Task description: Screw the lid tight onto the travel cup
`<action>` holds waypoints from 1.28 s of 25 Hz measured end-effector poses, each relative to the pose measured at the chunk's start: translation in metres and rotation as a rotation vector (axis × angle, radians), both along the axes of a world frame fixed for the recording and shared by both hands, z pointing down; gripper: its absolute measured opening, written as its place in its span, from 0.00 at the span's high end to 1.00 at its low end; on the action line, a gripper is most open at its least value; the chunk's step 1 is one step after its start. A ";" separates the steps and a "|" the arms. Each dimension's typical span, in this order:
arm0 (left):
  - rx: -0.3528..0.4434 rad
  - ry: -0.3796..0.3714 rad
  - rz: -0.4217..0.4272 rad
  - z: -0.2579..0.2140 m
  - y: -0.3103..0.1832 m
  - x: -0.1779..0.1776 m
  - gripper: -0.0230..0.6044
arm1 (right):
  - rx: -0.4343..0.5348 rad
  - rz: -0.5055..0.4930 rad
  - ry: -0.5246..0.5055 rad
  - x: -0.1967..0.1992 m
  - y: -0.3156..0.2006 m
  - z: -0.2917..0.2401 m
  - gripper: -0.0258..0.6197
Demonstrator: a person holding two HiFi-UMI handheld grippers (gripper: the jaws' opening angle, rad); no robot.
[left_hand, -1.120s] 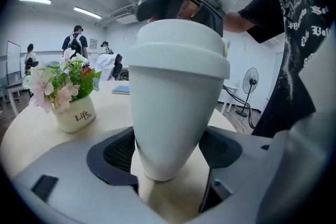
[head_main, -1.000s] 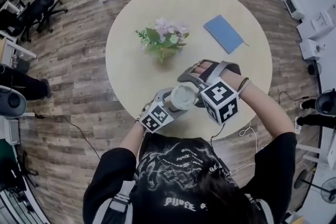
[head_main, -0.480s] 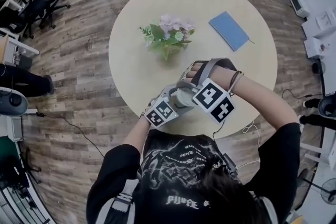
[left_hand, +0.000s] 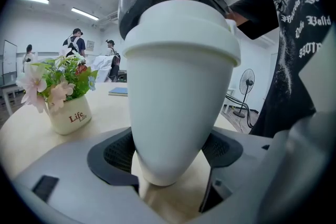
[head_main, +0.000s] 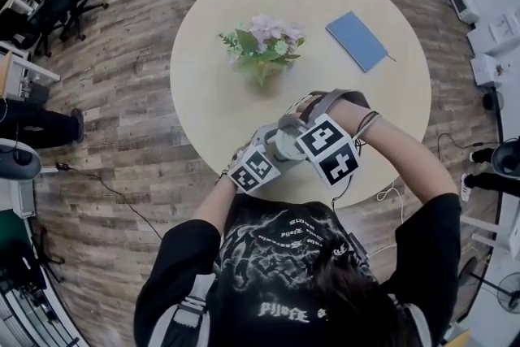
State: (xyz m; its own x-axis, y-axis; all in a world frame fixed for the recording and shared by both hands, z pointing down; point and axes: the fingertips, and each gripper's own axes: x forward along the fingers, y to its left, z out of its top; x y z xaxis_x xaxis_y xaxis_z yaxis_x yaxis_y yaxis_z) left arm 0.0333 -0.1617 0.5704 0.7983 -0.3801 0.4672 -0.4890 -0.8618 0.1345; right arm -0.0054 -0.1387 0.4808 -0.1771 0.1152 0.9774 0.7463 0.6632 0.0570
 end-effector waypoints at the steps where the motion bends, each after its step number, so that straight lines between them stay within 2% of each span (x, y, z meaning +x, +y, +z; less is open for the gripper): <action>1: 0.002 0.002 -0.005 0.000 0.000 0.000 0.33 | -0.006 0.034 -0.010 -0.001 0.000 0.000 0.36; 5: 0.010 0.015 -0.028 0.000 0.000 -0.001 0.33 | -0.051 0.229 -0.069 -0.004 -0.003 0.000 0.36; 10: 0.013 0.012 -0.047 0.001 -0.001 -0.001 0.33 | -0.082 0.522 -0.144 -0.006 -0.008 0.000 0.36; 14: 0.016 0.017 -0.061 0.002 0.000 -0.001 0.33 | -0.080 0.754 -0.212 -0.007 -0.013 -0.002 0.36; 18: 0.021 0.025 -0.069 0.000 0.000 -0.002 0.33 | -0.084 0.943 -0.306 -0.009 -0.017 -0.007 0.36; 27: 0.035 0.031 -0.106 0.001 -0.001 -0.001 0.33 | -0.072 1.256 -0.452 -0.010 -0.026 -0.012 0.36; 32: 0.051 0.028 -0.113 0.000 -0.002 -0.001 0.33 | -0.037 1.392 -0.492 -0.010 -0.029 -0.012 0.36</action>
